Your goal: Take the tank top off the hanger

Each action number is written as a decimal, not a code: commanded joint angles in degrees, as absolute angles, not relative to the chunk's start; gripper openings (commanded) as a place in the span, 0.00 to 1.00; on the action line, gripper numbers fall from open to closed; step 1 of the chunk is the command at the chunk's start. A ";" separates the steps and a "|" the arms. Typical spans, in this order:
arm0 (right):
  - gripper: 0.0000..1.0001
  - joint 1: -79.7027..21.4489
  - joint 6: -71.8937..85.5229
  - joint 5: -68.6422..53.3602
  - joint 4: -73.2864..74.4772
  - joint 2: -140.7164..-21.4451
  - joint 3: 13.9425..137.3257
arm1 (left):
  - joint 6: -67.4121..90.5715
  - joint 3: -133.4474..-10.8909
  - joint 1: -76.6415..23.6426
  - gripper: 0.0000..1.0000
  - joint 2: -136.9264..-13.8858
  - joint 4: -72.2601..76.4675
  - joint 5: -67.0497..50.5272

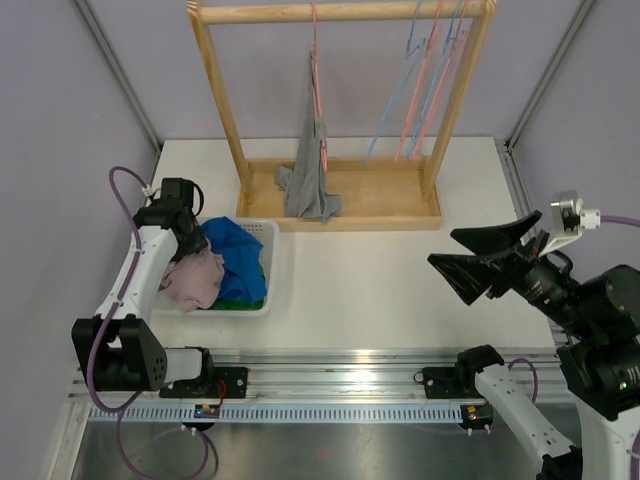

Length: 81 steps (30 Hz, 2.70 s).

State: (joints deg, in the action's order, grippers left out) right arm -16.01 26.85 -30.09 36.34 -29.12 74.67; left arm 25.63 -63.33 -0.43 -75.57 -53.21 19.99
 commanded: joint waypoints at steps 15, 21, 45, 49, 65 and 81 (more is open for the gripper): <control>0.88 -27.14 22.86 -15.45 37.43 -72.23 107.91 | 18.55 -70.15 1.41 0.99 -44.67 -58.10 2.31; 0.85 -33.04 17.24 3.67 41.39 -87.96 123.81 | 17.66 -63.47 1.41 0.99 -29.73 -50.37 -11.15; 0.54 -40.25 -2.63 24.61 36.39 -120.58 155.74 | 20.74 -49.92 1.41 0.99 -21.71 -45.53 -13.97; 0.46 -40.25 -3.52 23.65 35.07 -121.46 156.09 | 20.83 -49.75 1.32 0.99 -21.88 -45.35 -14.32; 0.17 -40.17 -2.64 21.62 34.81 -122.26 156.36 | 20.92 -49.40 1.23 0.99 -22.15 -44.91 -14.94; 0.00 -40.08 -0.35 19.51 29.44 -114.52 154.95 | 20.92 -49.39 0.97 0.99 -22.50 -45.00 -14.94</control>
